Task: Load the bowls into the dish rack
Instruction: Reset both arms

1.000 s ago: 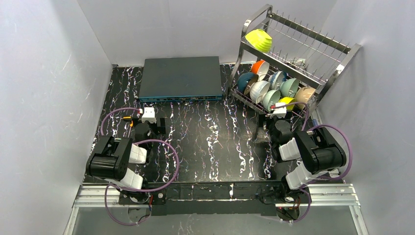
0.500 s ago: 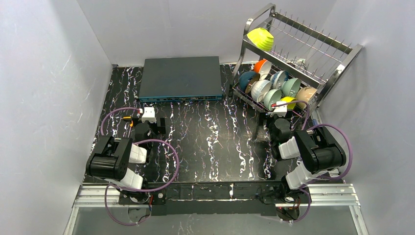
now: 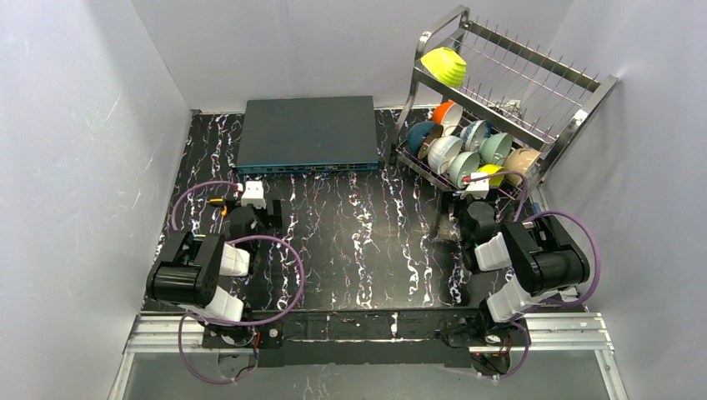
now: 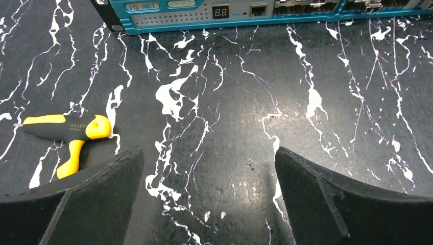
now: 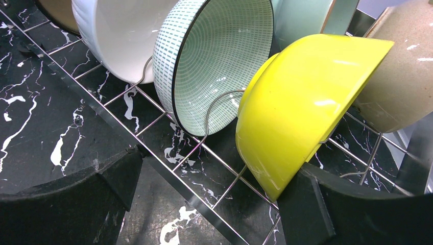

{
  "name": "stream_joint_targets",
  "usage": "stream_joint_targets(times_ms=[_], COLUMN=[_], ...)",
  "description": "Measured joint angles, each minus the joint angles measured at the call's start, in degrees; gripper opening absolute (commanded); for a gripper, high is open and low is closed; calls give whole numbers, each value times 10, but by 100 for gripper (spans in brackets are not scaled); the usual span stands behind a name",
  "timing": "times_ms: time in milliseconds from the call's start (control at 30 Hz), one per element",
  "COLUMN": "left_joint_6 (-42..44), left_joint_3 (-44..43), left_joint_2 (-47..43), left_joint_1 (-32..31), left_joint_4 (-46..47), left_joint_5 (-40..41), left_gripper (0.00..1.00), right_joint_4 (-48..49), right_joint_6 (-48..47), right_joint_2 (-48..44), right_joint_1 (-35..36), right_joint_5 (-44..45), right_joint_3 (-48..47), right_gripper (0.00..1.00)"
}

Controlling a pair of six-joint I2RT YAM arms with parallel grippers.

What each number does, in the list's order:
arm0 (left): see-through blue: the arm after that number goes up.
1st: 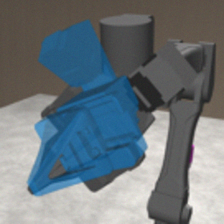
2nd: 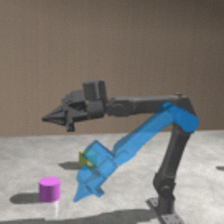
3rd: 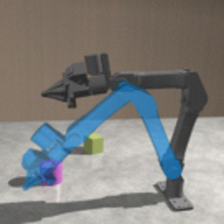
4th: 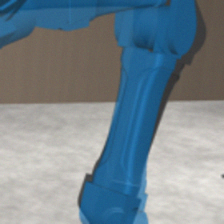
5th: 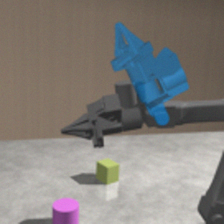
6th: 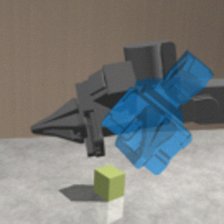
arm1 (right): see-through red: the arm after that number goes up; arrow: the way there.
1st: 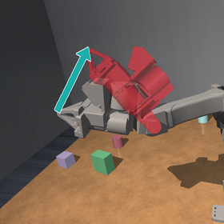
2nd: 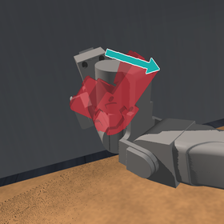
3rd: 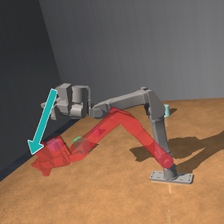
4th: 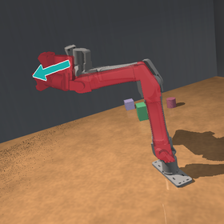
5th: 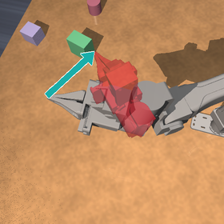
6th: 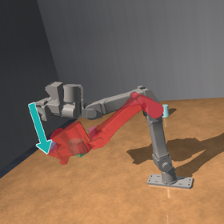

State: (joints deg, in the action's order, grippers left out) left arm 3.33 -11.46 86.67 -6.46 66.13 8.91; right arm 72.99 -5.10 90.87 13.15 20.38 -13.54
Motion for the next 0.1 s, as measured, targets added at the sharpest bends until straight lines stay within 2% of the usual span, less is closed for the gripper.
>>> stream_joint_targets(times_ms=[100], left_joint_6=[-5], left_joint_3=[-17], left_joint_2=[0], left_joint_1=[11], left_joint_4=[-23], left_joint_5=[-14], left_gripper=[98], right_joint_4=[0], right_joint_6=[0], right_joint_2=[0], right_joint_1=[0], right_joint_5=[0], right_joint_3=[0], right_gripper=[99])
